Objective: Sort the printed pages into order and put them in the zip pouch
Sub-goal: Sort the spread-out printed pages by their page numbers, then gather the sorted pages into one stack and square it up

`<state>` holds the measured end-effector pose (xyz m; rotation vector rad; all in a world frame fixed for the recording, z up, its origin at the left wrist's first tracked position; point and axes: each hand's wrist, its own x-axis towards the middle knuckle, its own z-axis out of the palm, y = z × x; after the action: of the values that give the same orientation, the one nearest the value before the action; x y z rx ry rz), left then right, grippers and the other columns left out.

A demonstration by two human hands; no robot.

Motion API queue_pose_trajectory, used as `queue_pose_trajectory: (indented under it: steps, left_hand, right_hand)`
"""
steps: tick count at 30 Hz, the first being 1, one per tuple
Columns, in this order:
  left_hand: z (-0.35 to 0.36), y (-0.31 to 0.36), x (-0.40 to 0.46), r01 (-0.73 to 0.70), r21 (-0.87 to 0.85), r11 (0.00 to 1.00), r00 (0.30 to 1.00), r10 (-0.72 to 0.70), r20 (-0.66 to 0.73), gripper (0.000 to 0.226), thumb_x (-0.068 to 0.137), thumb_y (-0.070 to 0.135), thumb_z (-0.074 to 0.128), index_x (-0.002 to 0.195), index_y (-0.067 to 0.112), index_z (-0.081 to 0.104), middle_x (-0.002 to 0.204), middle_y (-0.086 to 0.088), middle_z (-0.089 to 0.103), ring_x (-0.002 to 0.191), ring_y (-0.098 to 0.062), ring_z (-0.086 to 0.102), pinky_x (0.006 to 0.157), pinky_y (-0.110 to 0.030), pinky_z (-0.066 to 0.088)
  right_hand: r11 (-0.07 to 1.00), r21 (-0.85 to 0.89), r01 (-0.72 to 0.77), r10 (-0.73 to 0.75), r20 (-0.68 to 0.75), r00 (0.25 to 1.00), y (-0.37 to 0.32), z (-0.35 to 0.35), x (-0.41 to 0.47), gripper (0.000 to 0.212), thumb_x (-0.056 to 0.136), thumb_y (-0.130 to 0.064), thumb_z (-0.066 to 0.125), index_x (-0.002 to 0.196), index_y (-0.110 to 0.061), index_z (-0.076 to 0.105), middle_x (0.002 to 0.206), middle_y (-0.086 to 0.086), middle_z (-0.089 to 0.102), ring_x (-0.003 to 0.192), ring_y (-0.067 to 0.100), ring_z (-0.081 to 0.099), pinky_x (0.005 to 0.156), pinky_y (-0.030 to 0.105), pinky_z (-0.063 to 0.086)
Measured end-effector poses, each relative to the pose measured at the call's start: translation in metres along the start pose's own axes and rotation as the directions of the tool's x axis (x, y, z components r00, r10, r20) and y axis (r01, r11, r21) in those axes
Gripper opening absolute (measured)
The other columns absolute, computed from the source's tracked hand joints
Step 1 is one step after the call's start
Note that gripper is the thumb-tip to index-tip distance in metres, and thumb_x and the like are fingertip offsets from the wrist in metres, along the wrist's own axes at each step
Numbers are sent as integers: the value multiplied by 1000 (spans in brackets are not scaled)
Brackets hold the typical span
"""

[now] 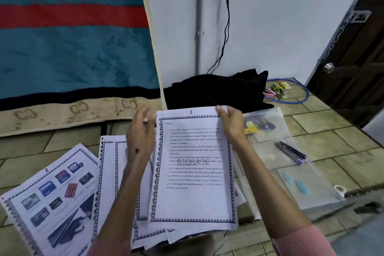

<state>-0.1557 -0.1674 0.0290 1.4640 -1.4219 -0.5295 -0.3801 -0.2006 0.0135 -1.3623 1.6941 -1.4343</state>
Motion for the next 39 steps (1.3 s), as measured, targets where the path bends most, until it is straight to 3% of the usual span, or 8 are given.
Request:
queue_pose_trajectory:
  steps: [4, 8, 17, 21, 24, 29, 35, 39]
  left_hand:
    - [57, 39, 36, -351, 205, 914, 896, 265, 357, 40, 98, 25, 42, 136, 11, 46, 139, -9, 51, 132, -21, 43, 109, -30, 31]
    - [92, 46, 42, -441, 345, 829, 754, 133, 643, 41, 99, 24, 39, 138, 11, 44, 139, -11, 51, 132, -25, 41, 108, -34, 29]
    - [116, 27, 44, -288, 269, 919, 757, 47, 652, 26, 95, 30, 47, 98, 13, 66, 92, -10, 68, 87, -26, 63, 77, -42, 49]
    - [119, 22, 50, -272, 281, 920, 738, 13, 674, 23, 93, 28, 50, 96, 14, 67, 94, -6, 69, 91, -23, 63, 81, -37, 49]
    - [118, 23, 53, -286, 297, 911, 749, 19, 663, 23, 94, 28, 49, 100, 15, 68, 98, -4, 68, 94, -21, 61, 80, -32, 46]
    - [114, 25, 55, -358, 309, 881, 752, 76, 655, 24, 95, 29, 49, 102, 17, 68, 97, -3, 70, 93, -22, 63, 80, -34, 50]
    - [108, 31, 52, -374, 282, 884, 735, 98, 671, 22, 94, 29, 50, 99, 18, 68, 91, 0, 70, 92, -21, 64, 84, -39, 52]
    - [100, 35, 54, -345, 248, 906, 742, 101, 662, 21, 93, 30, 52, 96, 19, 69, 92, 3, 71, 95, -16, 65, 87, -37, 52]
  right_hand:
    - [999, -41, -23, 24, 31, 999, 19, 12, -9, 36, 94, -21, 53, 61, -13, 42, 54, -4, 39, 52, 1, 34, 45, 21, 24]
    - [1000, 13, -29, 28, 45, 999, 19, 14, -12, 39, 93, -23, 55, 57, -20, 44, 48, -12, 34, 41, -3, 38, 44, 12, 30]
    - [991, 109, -81, 71, 89, 994, 27, 4, -4, 48, 93, -23, 56, 49, -22, 36, 34, -11, 30, 36, 1, 30, 43, 14, 19]
    - [987, -138, -79, 102, 171, 980, 44, -28, 10, 26, 96, -27, 49, 82, -12, 65, 74, 3, 60, 74, 8, 56, 69, 25, 44]
    - [571, -771, -281, 272, -145, 951, 76, -77, 25, 40, 94, -18, 48, 131, -3, 46, 134, 20, 44, 128, 35, 36, 103, 45, 34]
    - [162, -838, -521, 494, -389, 778, 105, -122, 16, 43, 97, -23, 38, 136, -5, 43, 144, 21, 34, 134, 36, 26, 111, 43, 22]
    - [307, -829, -467, 447, -308, 840, 90, -127, 15, 35, 93, -24, 50, 121, -2, 54, 127, 21, 55, 123, 34, 44, 97, 38, 36]
    - [926, -147, -348, 352, 4, 936, 49, -117, 17, 15, 91, -16, 58, 90, -1, 59, 88, 17, 66, 79, 24, 64, 74, 33, 45]
